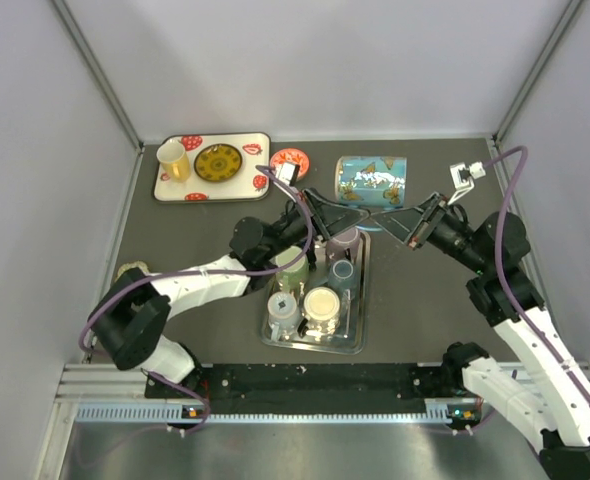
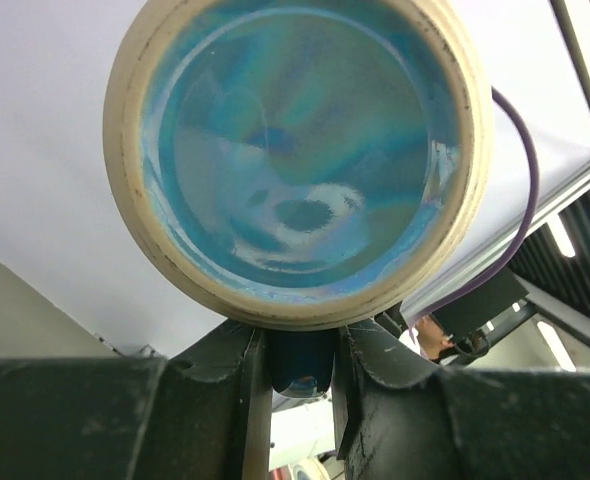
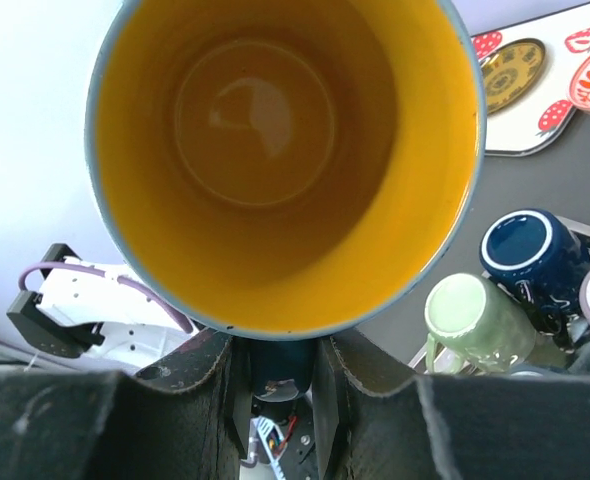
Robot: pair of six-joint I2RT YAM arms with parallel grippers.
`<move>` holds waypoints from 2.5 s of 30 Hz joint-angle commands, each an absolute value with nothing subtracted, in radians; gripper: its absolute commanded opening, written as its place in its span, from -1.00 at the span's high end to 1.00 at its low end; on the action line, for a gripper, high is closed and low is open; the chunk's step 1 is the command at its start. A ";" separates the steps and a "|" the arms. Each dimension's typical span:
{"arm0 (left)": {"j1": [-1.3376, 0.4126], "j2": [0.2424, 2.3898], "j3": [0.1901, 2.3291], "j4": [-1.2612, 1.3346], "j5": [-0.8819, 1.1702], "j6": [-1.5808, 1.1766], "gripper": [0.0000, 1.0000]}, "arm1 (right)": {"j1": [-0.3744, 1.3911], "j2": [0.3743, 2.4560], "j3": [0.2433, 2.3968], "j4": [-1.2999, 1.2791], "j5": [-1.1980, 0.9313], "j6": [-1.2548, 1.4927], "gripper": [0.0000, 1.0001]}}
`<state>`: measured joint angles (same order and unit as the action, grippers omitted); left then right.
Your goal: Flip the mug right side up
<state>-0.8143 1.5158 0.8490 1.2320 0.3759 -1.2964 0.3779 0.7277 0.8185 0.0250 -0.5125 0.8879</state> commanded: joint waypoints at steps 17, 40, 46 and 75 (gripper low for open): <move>-0.819 1.230 0.772 1.104 0.299 -0.951 1.00 | 0.397 0.738 0.928 -0.014 -0.617 0.790 0.15; -0.925 1.000 0.784 0.657 0.169 -0.523 1.00 | 0.400 0.697 0.937 -0.193 -0.535 0.661 0.12; -0.959 0.925 0.766 0.548 0.123 -0.465 1.00 | 0.399 0.637 0.940 -0.258 -0.471 0.612 0.13; -1.419 1.003 0.810 -0.101 -0.202 -0.368 1.00 | 0.399 0.453 0.950 -0.534 -0.193 0.500 0.13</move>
<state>-1.4109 0.9764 0.7353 -0.1959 -0.1471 -0.3565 0.3927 0.4728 0.9565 -0.5289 -0.2180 0.5076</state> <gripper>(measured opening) 0.284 0.436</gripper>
